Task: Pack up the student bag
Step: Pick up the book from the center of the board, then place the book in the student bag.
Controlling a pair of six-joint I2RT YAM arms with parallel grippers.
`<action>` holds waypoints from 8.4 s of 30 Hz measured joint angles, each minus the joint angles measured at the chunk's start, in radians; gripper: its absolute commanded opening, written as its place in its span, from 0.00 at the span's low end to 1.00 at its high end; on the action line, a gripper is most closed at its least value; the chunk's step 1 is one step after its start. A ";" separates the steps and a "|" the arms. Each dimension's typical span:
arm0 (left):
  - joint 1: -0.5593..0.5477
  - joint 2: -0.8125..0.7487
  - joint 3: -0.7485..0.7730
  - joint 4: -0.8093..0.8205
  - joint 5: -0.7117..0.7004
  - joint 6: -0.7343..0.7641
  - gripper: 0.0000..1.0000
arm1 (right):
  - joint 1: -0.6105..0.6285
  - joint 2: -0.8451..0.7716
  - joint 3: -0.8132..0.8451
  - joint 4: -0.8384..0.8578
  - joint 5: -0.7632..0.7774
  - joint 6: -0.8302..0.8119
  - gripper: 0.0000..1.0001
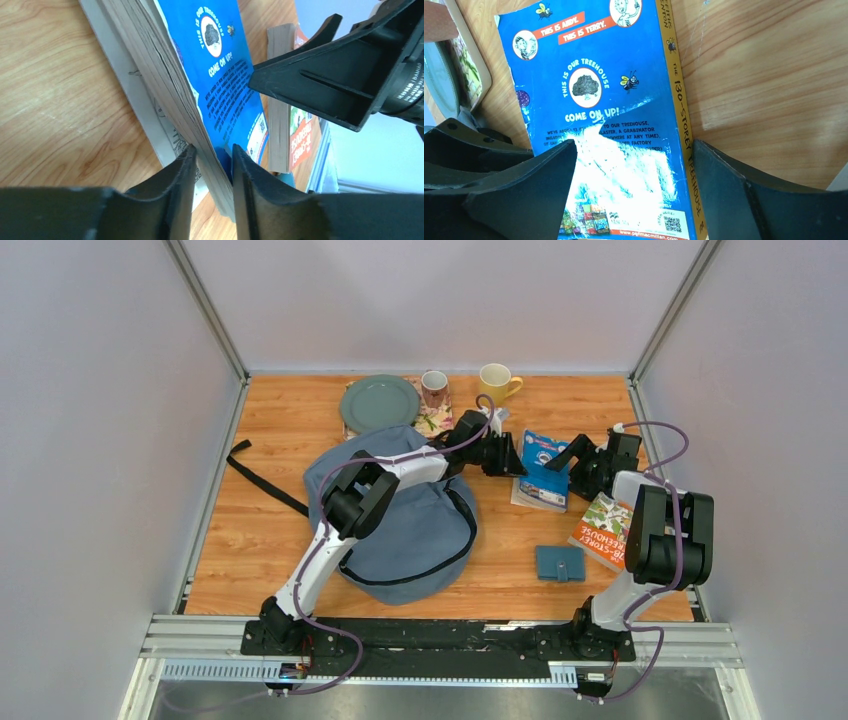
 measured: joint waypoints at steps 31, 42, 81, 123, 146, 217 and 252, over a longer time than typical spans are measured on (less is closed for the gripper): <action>-0.026 -0.138 -0.095 -0.136 0.024 0.090 0.00 | -0.019 -0.135 -0.036 -0.189 -0.061 -0.008 0.88; -0.021 -0.363 -0.312 -0.100 0.044 0.120 0.00 | -0.102 -0.408 -0.121 -0.244 -0.158 -0.006 0.88; -0.032 -0.921 -0.904 0.619 0.266 -0.234 0.00 | 0.000 -1.103 -0.286 -0.097 -0.689 0.362 0.27; 0.005 -1.001 -0.929 0.729 0.185 -0.290 0.00 | 0.310 -1.062 -0.171 -0.160 -0.729 0.285 0.28; 0.008 -1.750 -1.473 0.267 -0.639 -0.094 0.00 | 0.343 -1.349 -0.388 -0.464 -0.274 0.342 0.88; -0.274 -1.399 -1.063 -0.547 -0.458 0.559 0.80 | 1.106 -1.596 -0.309 -0.780 0.909 0.564 0.00; -0.303 -1.258 -1.040 -0.538 -0.382 0.588 0.00 | 1.106 -1.586 -0.336 -0.779 0.890 0.585 0.00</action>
